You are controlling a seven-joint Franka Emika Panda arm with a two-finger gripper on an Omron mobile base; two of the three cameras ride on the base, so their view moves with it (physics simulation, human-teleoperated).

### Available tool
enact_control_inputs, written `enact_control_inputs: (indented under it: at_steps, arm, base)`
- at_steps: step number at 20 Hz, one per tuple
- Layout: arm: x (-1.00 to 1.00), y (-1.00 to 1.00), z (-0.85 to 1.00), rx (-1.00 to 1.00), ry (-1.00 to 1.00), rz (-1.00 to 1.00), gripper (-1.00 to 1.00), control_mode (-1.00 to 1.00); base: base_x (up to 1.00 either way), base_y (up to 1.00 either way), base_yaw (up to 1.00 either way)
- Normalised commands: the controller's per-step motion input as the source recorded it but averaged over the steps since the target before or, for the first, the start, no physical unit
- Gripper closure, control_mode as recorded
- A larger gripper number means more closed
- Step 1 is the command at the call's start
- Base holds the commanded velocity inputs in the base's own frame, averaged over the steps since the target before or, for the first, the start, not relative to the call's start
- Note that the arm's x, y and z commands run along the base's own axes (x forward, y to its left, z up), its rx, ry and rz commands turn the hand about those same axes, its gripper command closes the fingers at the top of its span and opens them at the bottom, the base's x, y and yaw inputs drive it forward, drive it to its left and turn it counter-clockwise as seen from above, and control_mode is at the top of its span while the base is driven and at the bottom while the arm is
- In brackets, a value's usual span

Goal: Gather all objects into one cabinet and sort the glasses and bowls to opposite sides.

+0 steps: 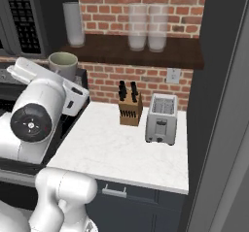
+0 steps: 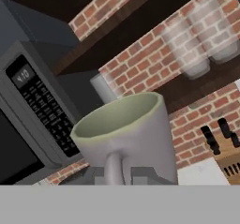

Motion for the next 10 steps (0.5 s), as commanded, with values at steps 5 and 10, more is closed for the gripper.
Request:
enact_control_inputs:
  at_steps: [5,10]
  arm:
    - [-0.37,0.06,-0.01,0.0,0.0,-0.1,1.0,-1.0]
    - [-0.4,0.22,-0.07,0.0,0.0,-0.09,1.0,-1.0]
  base:
    - [0.0,0.0,0.0]
    - [0.0,0.0,0.0]
